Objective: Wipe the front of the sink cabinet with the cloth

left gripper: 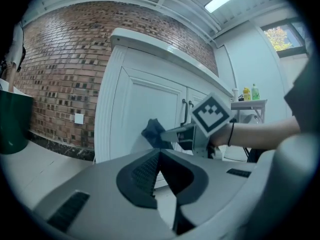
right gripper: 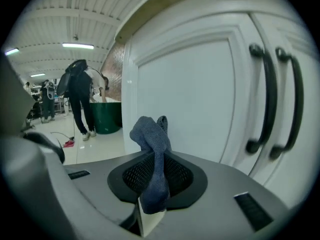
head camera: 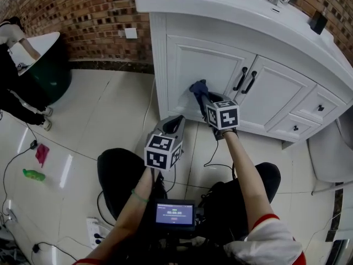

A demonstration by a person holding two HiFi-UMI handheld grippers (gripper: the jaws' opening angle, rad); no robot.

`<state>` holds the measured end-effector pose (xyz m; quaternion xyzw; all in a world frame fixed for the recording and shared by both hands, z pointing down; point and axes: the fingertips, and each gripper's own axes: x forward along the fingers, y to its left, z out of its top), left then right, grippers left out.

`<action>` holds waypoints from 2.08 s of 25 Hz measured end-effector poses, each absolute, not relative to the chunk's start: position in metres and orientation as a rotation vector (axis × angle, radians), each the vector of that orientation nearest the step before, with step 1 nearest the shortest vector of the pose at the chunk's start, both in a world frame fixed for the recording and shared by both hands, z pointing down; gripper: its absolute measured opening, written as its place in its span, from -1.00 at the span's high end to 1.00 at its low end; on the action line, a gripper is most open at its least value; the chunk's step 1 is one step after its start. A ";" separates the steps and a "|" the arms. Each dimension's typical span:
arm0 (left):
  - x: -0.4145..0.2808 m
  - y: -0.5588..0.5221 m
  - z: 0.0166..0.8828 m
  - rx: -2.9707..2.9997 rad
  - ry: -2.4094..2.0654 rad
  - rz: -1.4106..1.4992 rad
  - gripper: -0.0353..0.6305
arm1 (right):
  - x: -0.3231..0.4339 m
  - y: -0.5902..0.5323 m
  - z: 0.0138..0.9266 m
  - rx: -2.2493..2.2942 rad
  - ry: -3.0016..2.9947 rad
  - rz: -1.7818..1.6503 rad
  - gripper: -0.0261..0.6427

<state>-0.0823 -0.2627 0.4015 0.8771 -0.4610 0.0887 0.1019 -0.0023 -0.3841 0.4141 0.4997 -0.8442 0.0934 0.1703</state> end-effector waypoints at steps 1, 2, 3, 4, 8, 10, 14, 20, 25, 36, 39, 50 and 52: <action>-0.078 -0.260 0.399 2.599 -1.352 0.263 0.83 | 0.001 -0.382 0.392 1.436 -2.425 0.224 0.73; -0.075 -0.257 0.397 2.609 -1.342 0.264 0.83 | 0.004 -0.380 0.369 1.455 -2.448 0.182 0.73; -0.071 -0.255 0.394 2.620 -1.335 0.264 0.83 | 0.008 -0.378 0.347 1.475 -2.466 0.137 0.73; -0.068 -0.253 0.391 2.629 -1.329 0.264 0.83 | 0.013 -0.376 0.326 1.495 -2.479 0.090 0.73; -0.062 -0.247 0.381 2.652 -1.332 0.262 0.83 | 0.028 -0.368 0.260 1.560 -2.503 -0.066 0.73; -0.060 -0.246 0.377 2.660 -1.338 0.259 0.83 | 0.036 -0.363 0.237 1.589 -2.507 -0.121 0.73; -0.058 -0.243 0.370 2.674 -1.341 0.255 0.83 | 0.049 -0.357 0.214 1.653 -2.494 -0.175 0.73; -0.054 -0.239 0.372 2.673 -1.329 0.265 0.83 | 0.059 -0.359 0.244 1.672 -2.435 -0.110 0.73; -0.054 -0.239 0.377 2.662 -1.318 0.281 0.83 | 0.056 -0.363 0.297 1.643 -2.380 -0.003 0.73; -0.059 -0.243 0.394 2.637 -1.304 0.298 0.83 | 0.041 -0.363 0.438 1.527 -2.257 0.283 0.73; -0.062 -0.246 0.399 2.628 -1.303 0.296 0.83 | 0.037 -0.364 0.471 1.505 -2.222 0.345 0.73; -0.070 -0.254 0.420 2.581 -1.298 0.285 0.83 | 0.034 -0.361 0.584 1.449 -2.041 0.574 0.73; -0.070 -0.254 0.422 2.575 -1.295 0.283 0.83 | 0.037 -0.360 0.599 1.444 -1.992 0.582 0.73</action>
